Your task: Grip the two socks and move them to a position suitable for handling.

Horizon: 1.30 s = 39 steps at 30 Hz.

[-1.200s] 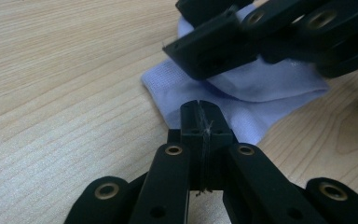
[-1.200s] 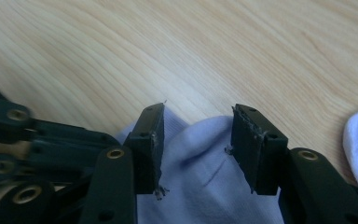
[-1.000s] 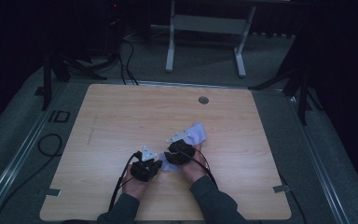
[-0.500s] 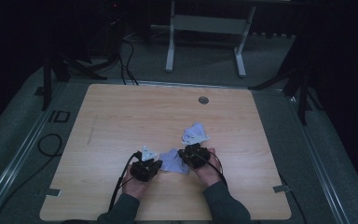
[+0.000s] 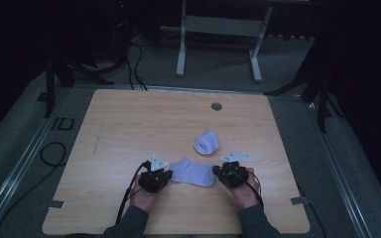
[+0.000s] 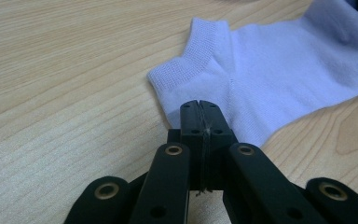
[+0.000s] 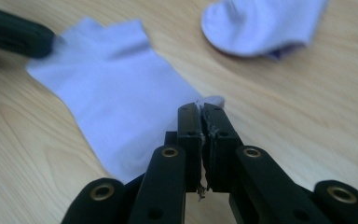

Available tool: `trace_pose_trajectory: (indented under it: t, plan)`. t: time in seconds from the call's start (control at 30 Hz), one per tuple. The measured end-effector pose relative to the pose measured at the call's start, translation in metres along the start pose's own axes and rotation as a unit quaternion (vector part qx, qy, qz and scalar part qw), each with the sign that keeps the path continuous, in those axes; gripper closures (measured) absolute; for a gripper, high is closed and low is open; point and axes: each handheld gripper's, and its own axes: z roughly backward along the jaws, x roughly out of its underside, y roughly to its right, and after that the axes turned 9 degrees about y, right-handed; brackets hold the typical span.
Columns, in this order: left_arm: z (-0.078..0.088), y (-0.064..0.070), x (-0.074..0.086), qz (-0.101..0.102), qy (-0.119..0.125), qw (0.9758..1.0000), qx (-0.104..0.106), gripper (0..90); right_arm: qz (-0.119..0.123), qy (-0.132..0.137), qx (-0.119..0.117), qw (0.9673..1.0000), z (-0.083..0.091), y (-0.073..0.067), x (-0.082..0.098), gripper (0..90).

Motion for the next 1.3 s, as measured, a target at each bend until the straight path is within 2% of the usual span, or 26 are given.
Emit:
trace_pose_trajectory:
  t: [0.27, 0.6, 1.3]
  plan:
    - [0.0, 0.0, 0.0, 0.003, 0.0, 1.0, 0.0, 89.1, -0.017, -0.018, 0.009, 0.9997, 0.003, 0.012, 0.019, 84.4]
    - [0.003, 0.0, 0.001, 0.004, -0.004, 1.0, 0.002, 88.3, 0.014, -0.031, 0.037, 0.9987, 0.003, 0.009, 0.023, 74.2]
    - [0.009, 0.003, 0.003, 0.004, -0.013, 0.9999, 0.01, 83.7, 0.003, -0.028, 0.026, 0.9993, 0.004, 0.016, 0.025, 72.1]
